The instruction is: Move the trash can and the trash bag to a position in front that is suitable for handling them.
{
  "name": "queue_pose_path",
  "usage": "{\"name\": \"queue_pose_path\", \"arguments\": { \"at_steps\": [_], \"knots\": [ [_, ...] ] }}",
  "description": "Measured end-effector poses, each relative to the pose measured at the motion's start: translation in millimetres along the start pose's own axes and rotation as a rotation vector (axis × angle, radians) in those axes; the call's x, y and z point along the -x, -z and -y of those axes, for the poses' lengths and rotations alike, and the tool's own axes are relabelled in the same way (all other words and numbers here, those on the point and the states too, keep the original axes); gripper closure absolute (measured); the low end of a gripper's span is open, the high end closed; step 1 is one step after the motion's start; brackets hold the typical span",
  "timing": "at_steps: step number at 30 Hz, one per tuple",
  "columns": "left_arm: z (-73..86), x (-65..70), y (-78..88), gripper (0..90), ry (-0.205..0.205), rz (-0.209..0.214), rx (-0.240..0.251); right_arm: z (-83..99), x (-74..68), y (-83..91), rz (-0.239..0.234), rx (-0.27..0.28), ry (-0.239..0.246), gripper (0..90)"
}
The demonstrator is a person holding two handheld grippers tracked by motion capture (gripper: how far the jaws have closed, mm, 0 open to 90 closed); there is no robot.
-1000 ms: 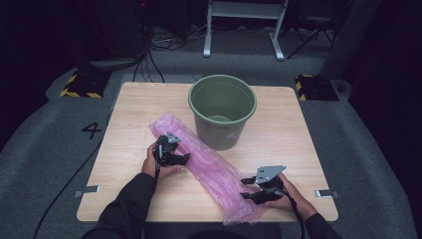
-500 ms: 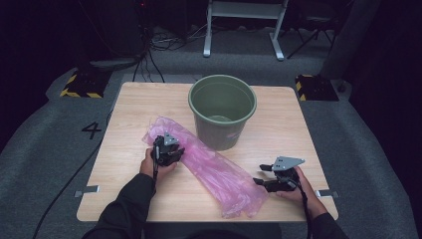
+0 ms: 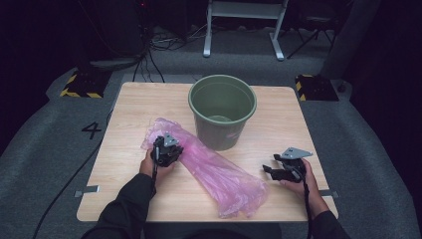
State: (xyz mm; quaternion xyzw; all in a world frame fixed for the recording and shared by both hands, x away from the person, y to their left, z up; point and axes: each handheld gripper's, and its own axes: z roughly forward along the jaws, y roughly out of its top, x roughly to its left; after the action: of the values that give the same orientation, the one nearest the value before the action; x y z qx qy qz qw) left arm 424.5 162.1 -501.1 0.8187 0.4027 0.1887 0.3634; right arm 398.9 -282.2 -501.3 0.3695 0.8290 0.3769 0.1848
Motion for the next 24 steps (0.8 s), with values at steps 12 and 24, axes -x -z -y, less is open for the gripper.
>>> {"name": "queue_pose_path", "arguments": {
  "at_steps": [12,24],
  "knots": [
    [0.7,1.4,0.3,87.6,-0.007,0.007,0.001,0.0,1.6,-1.5,0.001,-0.007,-0.013,31.5],
    [2.1,3.3,1.7,87.7,-0.025,-0.001,0.008,-0.2,2.1,-2.1,-0.008,-0.014,-0.025,31.4]
  ]
}}
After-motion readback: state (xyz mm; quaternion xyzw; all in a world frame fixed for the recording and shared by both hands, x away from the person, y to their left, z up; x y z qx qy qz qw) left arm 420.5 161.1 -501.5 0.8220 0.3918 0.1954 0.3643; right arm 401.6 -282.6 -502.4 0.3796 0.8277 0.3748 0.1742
